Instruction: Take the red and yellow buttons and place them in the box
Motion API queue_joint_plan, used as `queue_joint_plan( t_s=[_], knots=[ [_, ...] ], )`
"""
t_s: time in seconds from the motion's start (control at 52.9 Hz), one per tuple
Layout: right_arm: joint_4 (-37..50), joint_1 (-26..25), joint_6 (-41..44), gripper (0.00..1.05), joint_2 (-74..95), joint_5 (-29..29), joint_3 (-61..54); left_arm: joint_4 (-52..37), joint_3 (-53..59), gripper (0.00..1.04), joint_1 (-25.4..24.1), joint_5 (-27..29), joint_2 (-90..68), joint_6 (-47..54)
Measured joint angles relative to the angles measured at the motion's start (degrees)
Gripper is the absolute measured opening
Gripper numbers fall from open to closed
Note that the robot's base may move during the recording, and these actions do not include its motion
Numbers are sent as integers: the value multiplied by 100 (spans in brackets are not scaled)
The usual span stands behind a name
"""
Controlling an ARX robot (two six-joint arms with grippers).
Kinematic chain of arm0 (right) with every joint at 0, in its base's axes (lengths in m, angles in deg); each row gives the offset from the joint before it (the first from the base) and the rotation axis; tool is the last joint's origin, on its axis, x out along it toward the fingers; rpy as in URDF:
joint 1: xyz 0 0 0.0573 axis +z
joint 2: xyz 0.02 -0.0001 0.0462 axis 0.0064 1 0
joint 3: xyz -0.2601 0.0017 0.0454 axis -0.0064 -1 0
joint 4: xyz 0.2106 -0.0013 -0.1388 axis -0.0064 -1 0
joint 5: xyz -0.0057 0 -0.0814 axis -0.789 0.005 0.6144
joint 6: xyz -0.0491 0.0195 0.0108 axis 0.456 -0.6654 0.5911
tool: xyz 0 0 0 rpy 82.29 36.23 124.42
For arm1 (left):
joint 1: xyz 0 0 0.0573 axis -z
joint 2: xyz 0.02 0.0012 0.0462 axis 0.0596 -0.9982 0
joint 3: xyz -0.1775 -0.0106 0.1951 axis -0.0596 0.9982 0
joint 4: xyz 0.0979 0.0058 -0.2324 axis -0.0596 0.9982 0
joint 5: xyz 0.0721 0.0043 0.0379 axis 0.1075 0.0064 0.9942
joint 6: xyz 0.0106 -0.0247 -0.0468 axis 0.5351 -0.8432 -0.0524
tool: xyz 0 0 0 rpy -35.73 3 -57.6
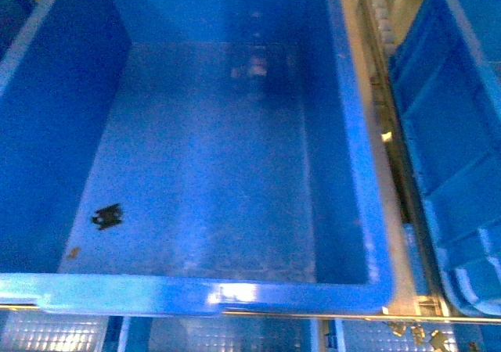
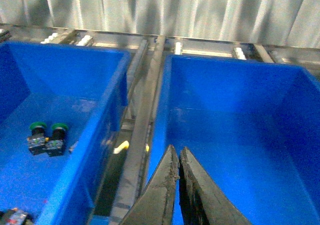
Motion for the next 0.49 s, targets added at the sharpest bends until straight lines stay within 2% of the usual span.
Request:
queue_joint_plan(
  t_s=[0.189,0.321,0.435,0.492],
  knots=[
    [-7,-44,-26,27,-179,-214,-116,269,0,3,-2,-4,286,2],
    [-85,-37,-33,27,-313,-142,-208,468,0,3,-2,-17,468,7],
    [-164,7,-26,27,-398,-203,-212,1377,-2,3,-2,-4,1167,9],
    [-210,11,-26,27,-415,-195,-221,1434,-2,3,-2,-2,1329,11]
  ],
)
